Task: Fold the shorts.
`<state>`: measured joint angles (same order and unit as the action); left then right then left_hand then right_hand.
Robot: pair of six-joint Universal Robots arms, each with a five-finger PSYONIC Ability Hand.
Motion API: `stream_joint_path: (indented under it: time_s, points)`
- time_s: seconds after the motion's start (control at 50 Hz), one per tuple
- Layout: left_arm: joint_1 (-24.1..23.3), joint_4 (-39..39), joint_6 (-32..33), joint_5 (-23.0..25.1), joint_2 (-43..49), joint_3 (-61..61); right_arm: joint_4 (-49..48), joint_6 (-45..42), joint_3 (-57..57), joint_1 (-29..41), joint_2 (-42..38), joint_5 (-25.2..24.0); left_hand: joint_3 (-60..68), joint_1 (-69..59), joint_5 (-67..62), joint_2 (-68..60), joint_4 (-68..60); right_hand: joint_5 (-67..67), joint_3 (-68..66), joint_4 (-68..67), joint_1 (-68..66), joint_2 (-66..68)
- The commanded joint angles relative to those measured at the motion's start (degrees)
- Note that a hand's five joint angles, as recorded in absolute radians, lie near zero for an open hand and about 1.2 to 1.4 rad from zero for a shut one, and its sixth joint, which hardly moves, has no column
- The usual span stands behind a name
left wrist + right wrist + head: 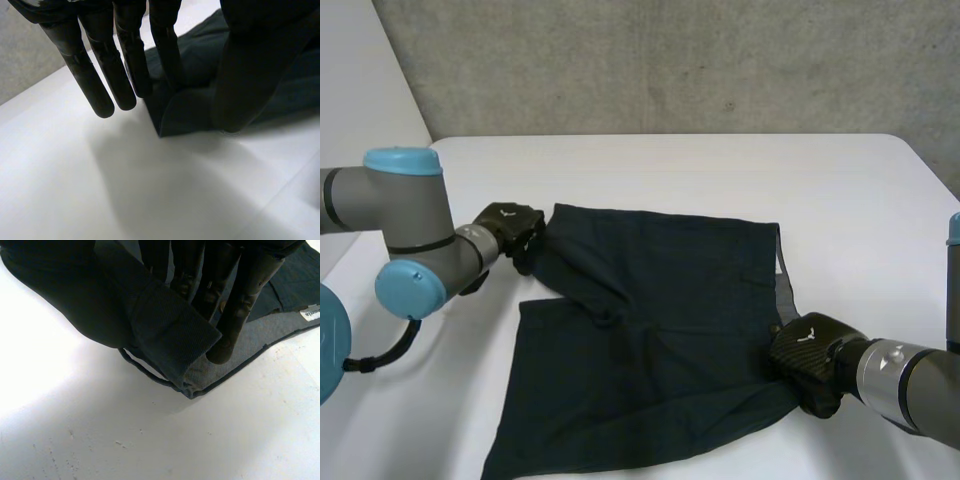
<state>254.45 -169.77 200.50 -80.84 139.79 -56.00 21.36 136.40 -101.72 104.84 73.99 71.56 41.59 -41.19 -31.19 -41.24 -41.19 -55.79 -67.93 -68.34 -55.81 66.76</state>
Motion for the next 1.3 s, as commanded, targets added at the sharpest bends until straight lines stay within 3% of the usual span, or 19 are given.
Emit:
stream_joint_path:
  time_s: [0.02, 0.38, 0.6, 0.74, 0.84, 1.3]
  points:
    - [-0.2, 0.5, -1.9, 2.3, 0.2, 2.1, 0.0, 0.0, -0.3, 0.0, 0.0, 0.0, 4.3, -4.7, -4.7, -4.6, -4.7, -14.2, -12.1, -11.7, -24.2, 13.2]
    - [-1.8, 2.5, -4.9, 1.9, 8.1, 14.9, 0.0, 0.0, -0.5, -0.1, 0.0, 0.0, 4.5, -4.9, -4.9, -4.8, -4.9, -14.2, -12.1, -11.7, -24.2, 13.2]
    - [-1.5, 3.6, -4.8, -8.3, 8.5, 15.5, -0.1, -0.1, -0.8, -0.1, 0.0, 0.0, 4.6, -5.0, -5.0, -5.0, -5.0, -14.2, -12.1, -11.7, -24.2, 13.2]
    - [-1.9, 4.4, -5.0, -7.0, 8.7, 15.2, -0.1, -0.1, -0.9, -0.1, -0.1, 0.0, 5.1, -5.5, -5.5, -5.5, -5.5, -14.2, -12.1, -11.7, -24.2, 13.2]
    - [-2.2, 5.0, -5.3, -1.5, 8.9, 15.4, -0.1, -0.1, -1.1, -0.1, 0.0, 0.0, 5.5, -5.9, -5.9, -5.8, -5.9, -14.2, -12.1, -11.7, -24.2, 13.2]
    - [-4.3, 8.1, -9.4, 1.7, 12.8, 21.9, -0.1, -0.1, -1.3, -0.2, -0.1, 0.1, -1.8, 1.4, 1.4, 1.4, 1.4, -14.2, -12.1, -11.7, -24.2, 13.2]
